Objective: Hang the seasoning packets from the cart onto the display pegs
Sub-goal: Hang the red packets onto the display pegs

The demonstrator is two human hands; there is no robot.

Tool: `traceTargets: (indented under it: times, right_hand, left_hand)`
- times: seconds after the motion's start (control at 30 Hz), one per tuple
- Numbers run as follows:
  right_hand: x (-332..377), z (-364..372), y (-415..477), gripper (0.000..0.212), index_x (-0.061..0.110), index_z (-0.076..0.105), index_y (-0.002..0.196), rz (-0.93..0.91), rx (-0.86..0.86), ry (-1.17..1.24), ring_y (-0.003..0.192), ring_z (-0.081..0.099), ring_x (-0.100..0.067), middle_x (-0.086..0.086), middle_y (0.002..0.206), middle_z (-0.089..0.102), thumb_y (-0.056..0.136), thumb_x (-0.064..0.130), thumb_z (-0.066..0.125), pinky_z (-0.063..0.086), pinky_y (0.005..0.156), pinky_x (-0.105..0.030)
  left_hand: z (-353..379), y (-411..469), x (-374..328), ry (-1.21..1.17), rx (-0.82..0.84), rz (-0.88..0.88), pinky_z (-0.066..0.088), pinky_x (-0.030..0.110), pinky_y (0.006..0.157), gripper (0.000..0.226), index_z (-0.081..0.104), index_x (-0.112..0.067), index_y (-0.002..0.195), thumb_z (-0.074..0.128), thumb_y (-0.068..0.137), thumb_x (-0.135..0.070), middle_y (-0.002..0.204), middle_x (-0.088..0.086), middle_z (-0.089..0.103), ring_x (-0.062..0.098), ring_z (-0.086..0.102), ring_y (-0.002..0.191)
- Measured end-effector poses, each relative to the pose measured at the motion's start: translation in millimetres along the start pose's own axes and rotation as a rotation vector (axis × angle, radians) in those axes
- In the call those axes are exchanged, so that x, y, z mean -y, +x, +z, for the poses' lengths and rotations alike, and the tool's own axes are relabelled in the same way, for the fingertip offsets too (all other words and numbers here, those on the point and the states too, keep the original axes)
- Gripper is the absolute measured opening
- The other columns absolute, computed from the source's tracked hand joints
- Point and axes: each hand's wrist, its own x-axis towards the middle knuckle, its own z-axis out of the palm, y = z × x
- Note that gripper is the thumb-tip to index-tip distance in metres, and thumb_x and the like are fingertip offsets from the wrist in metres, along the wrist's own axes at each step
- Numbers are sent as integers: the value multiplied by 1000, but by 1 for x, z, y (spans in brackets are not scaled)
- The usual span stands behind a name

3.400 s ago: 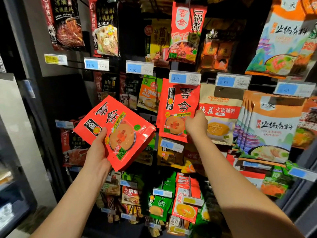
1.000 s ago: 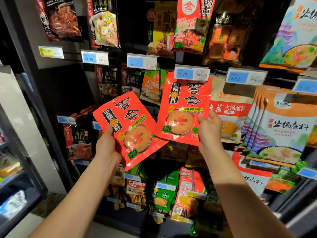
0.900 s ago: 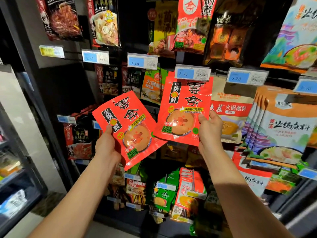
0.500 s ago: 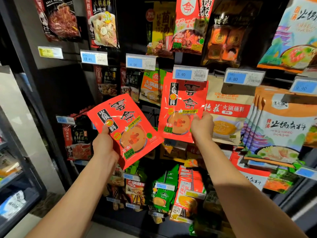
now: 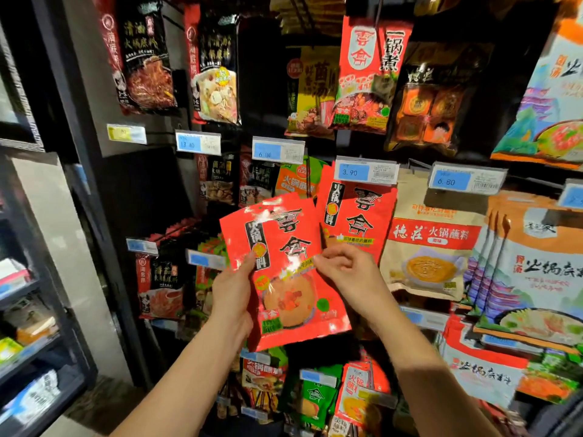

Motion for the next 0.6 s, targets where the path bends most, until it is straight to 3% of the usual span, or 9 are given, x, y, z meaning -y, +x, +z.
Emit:
traceTargets:
  times: [0.07, 0.17, 0.27, 0.33, 0.37, 0.47, 0.53, 0.6]
  right_hand:
    - [1, 0, -1, 23, 10, 66, 101, 35, -48, 105, 67, 61, -8, 11, 67, 63, 87, 20, 81, 48, 68, -23]
    - [-5, -6, -2, 22, 7, 69, 100, 95, -69, 241, 87, 73, -25, -10, 90, 77, 87, 19, 81, 56, 85, -41]
    - [-13, -11, -3, 44, 7, 69, 94, 113, -63, 197, 96, 71, -33, -23, 97, 74, 78, 46, 81, 54, 94, -49]
    - [-21, -14, -3, 61, 8, 62, 96, 93, -111, 169, 93, 68, -30, -30, 100, 67, 73, 63, 77, 50, 95, -46]
    - [-25, -15, -4, 63, 11, 62, 102, 105, -156, 168, 101, 69, -31, -27, 105, 69, 73, 66, 74, 50, 102, -50]
    - [-27, -24, -5, 45, 22, 67, 112, 117, -282, 245, 118, 66, -31, -9, 118, 73, 81, 54, 70, 49, 106, -58]
    - [-20, -32, -4, 4, 27, 68, 101, 89, -354, 272, 109, 70, -26, -4, 109, 76, 97, 29, 67, 54, 100, -51]
    - [-16, -39, 0, 21, 30, 63, 93, 73, -408, 302, 94, 69, -9, 7, 97, 74, 104, 13, 59, 54, 86, -30]
  left_hand:
    - [9, -5, -1, 8, 37, -3, 60, 47, 86, 24, 74, -9, 109, 78, 88, -19, 99, 11, 79, 30, 76, 91]
    - [15, -6, 0, 31, 73, -23, 59, 50, 88, 27, 73, -5, 109, 78, 87, -17, 101, 16, 78, 33, 75, 92]
    - [19, -8, 0, 64, 96, -32, 57, 55, 94, 27, 74, -6, 109, 78, 88, -23, 100, 16, 78, 37, 74, 98]
    - [23, -9, 0, 71, 108, -26, 58, 50, 91, 26, 75, -9, 107, 74, 93, -31, 99, 13, 78, 34, 75, 96]
    - [25, -9, -1, 75, 105, -9, 59, 45, 86, 24, 74, -11, 104, 71, 95, -33, 98, 12, 79, 31, 75, 92]
    - [27, -4, -6, 53, 13, 67, 55, 32, 73, 18, 71, -15, 99, 66, 99, -32, 95, 5, 77, 24, 72, 86]
    - [23, 1, -10, 64, -36, 108, 51, 30, 71, 22, 69, -11, 108, 63, 101, -31, 98, 4, 73, 21, 68, 85]
    - [20, 5, -13, 59, -59, 127, 50, 30, 73, 27, 67, -8, 115, 62, 102, -31, 95, 1, 71, 17, 64, 77]
